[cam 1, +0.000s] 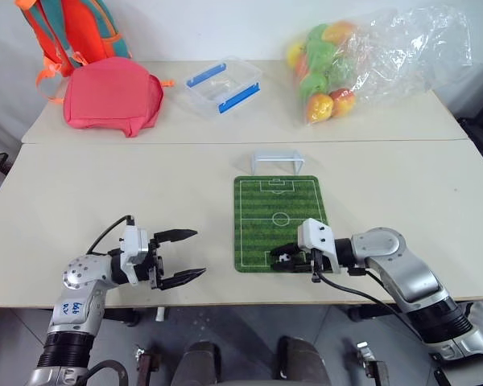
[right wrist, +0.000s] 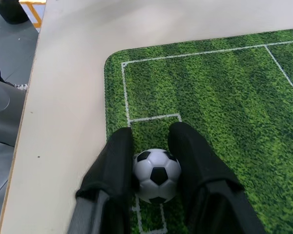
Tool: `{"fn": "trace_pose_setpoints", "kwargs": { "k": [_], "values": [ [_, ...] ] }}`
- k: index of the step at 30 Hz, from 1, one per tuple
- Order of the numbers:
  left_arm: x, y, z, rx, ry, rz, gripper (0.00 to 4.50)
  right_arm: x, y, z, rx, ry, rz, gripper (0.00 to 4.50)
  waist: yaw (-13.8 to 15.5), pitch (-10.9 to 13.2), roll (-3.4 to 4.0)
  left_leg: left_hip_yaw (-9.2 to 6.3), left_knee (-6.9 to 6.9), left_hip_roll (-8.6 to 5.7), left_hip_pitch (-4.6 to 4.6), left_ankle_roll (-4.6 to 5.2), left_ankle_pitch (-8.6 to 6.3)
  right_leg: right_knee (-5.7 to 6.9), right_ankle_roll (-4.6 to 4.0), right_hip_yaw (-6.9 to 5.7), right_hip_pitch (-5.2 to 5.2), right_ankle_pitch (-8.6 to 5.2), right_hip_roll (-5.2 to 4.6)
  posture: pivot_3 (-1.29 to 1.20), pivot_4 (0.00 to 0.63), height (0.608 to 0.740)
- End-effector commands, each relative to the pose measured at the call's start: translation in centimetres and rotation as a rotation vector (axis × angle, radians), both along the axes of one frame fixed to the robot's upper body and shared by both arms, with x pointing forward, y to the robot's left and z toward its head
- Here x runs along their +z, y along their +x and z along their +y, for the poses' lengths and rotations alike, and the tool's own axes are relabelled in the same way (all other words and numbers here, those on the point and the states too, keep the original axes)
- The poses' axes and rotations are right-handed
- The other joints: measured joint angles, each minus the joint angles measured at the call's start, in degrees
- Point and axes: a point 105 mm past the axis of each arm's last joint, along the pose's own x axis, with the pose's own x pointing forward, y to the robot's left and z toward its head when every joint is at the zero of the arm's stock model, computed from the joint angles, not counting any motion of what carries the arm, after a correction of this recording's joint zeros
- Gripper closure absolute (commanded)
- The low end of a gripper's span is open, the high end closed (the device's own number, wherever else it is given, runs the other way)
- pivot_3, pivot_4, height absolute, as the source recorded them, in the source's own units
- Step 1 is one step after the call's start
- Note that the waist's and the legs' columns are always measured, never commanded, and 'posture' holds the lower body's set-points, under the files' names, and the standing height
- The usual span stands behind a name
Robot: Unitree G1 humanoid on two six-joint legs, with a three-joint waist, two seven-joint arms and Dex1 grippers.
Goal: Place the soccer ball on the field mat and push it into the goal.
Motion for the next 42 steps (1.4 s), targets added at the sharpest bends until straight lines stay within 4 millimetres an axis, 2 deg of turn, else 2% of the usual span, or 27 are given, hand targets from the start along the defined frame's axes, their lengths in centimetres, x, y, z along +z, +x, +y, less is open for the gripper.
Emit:
{"fn": "trace_pose_setpoints", "kwargs": {
  "k": [1,2,12,17,22,26,30,36,42],
  "values": [
    [0.9,0.1,-0.4,-0.008,-0.011,-0.041,0.0,0.3,0.0,0.3,0.009,0.008,-0.019,2.02,-0.03,0.0,0.0,0.0,0.0,0.0,0.0,0.0,0.0,0.0,0.0,0.0,0.0,0.0,0.0,0.0,0.15,0.74],
    [0.9,0.1,-0.4,-0.008,-0.013,-0.041,0.0,0.3,0.0,0.3,0.009,0.009,-0.02,1.77,-0.03,0.0,0.0,0.0,0.01,0.0,0.0,0.0,0.0,0.0,0.0,0.0,0.0,0.0,0.0,0.0,0.15,0.74],
    [0.9,0.3,-1.0,-0.014,-0.026,-0.041,0.0,1.7,-0.4,0.5,0.032,0.02,-0.053,1.77,0.02,0.0,0.0,0.0,0.02,0.0,0.0,0.0,0.0,0.01,0.0,0.0,0.01,0.0,0.0,0.0,0.15,0.74],
    [0.8,0.4,-1.2,-0.018,-0.033,-0.042,0.0,3.8,-1.1,1.0,0.08,0.04,-0.095,1.77,0.03,0.0,0.0,0.0,0.02,0.0,0.0,0.0,0.0,0.01,0.0,0.0,0.01,0.0,0.0,0.0,0.15,0.74],
    [0.8,0.4,-1.2,-0.025,-0.036,-0.041,0.0,5.7,-1.2,0.7,0.057,0.065,-0.145,1.77,0.06,0.0,0.0,-0.01,0.02,0.0,0.0,0.0,0.0,0.0,0.0,0.0,0.01,0.0,0.0,0.0,0.15,0.74],
    [0.9,0.5,-1.1,-0.036,-0.035,-0.042,0.0,6.3,-2.2,-0.2,0.054,0.064,-0.139,3.04,0.36,0.0,-0.01,-0.03,0.01,-0.01,-0.02,0.0,0.0,-0.01,0.0,-0.02,0.01,0.0,-0.01,0.0,0.15,0.74],
    [0.9,0.7,-1.0,-0.043,-0.029,-0.041,0.0,5.0,-3.4,-1.3,0.037,0.033,-0.086,4.43,0.49,0.0,-0.02,-0.04,0.01,0.0,-0.01,0.0,-0.01,-0.02,0.0,-0.03,0.03,0.0,0.0,0.0,0.15,0.74],
    [0.9,1.1,-1.4,-0.063,-0.029,-0.044,0.0,2.5,-3.9,-1.9,0.004,0.045,0.0,4.48,0.51,0.01,-0.04,-0.01,0.04,0.0,0.0,0.0,-0.01,-0.02,0.0,-0.01,0.05,0.0,0.0,0.0,0.15,0.74],
    [1.0,1.1,-1.5,-0.074,-0.028,-0.047,0.0,0.9,-2.7,-2.0,-0.011,0.037,0.01,4.48,0.17,0.0,-0.05,-0.02,0.05,-0.01,0.03,0.0,0.0,0.0,-0.01,-0.01,0.07,0.0,0.0,0.0,0.15,0.74]
  ]
}}
